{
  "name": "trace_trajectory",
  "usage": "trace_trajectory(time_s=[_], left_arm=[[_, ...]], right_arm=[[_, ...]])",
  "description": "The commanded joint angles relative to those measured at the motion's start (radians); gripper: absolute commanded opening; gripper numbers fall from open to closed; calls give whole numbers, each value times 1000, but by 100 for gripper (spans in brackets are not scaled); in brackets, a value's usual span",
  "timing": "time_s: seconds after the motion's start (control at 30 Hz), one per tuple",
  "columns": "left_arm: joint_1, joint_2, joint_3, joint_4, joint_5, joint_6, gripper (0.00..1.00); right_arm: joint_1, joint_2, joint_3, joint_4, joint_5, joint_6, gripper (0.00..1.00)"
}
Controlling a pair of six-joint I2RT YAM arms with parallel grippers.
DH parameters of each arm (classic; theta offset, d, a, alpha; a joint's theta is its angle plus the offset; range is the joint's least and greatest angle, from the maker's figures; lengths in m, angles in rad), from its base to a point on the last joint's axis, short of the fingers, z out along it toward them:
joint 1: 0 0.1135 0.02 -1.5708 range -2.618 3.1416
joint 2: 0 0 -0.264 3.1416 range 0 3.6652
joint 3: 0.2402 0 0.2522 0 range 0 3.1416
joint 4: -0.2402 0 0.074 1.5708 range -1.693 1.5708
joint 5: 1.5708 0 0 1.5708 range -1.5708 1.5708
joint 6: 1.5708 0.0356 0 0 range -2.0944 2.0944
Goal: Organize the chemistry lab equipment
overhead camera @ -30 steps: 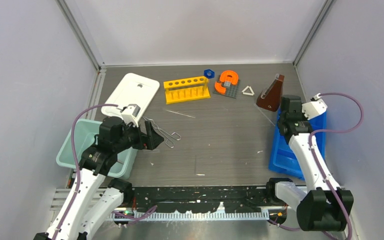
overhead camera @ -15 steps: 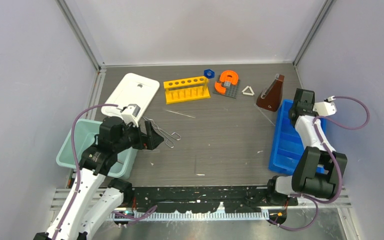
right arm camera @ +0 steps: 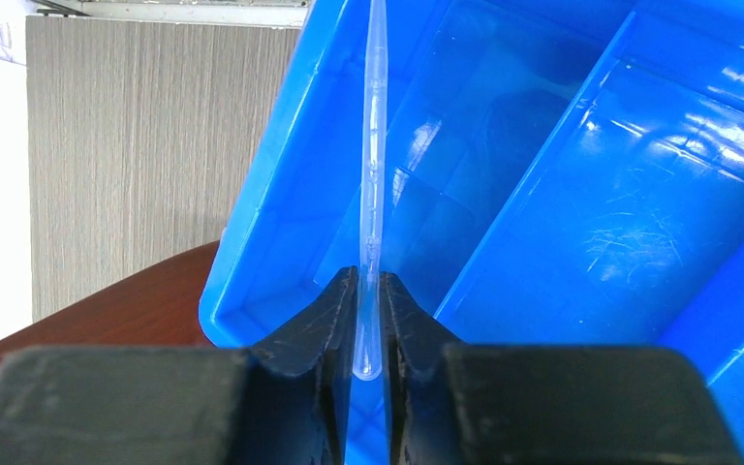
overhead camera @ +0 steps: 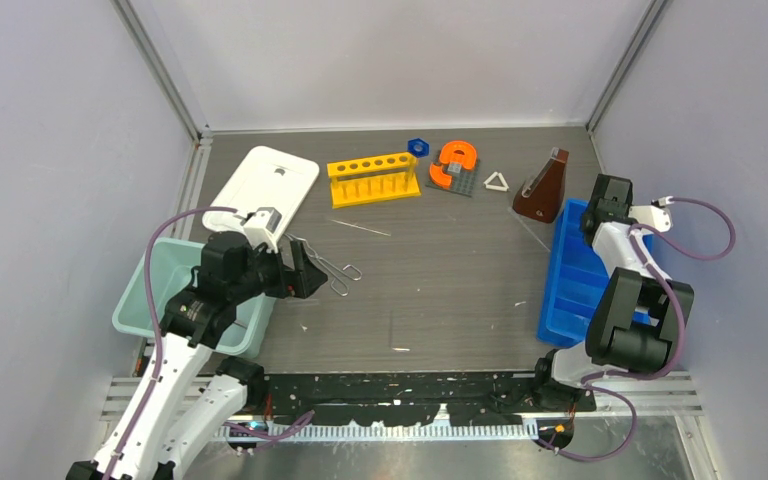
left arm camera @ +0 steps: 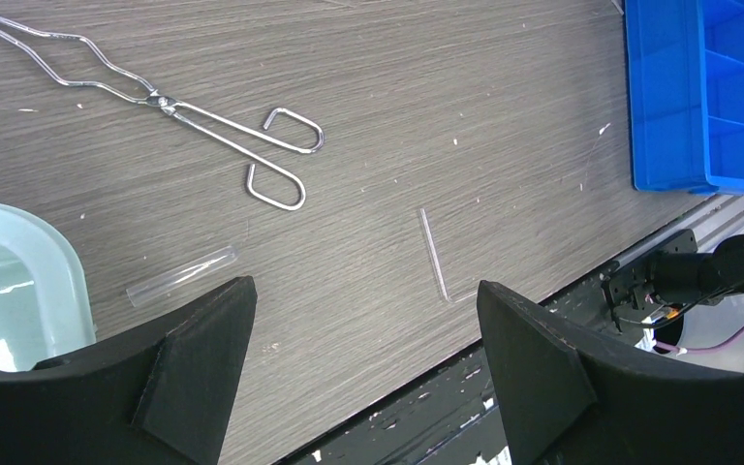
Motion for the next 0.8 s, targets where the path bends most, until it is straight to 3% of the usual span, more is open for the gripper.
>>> trace_trajectory(time_s=[0.0, 0.33, 0.57, 0.77], left_arm=[[-3, -6, 0, 12, -5, 10, 88], [-3, -18, -1, 15, 1, 10, 88], [-3, -25, -1, 17, 6, 8, 88], [-3, -25, -3, 21, 12, 8, 88]], right_arm=[[-7, -8, 31, 17, 1, 27, 23], [-7, -68, 39, -6, -42, -95, 40], [0, -121, 56, 20, -170, -325, 42], [67, -151, 65, 40, -155, -494, 44]])
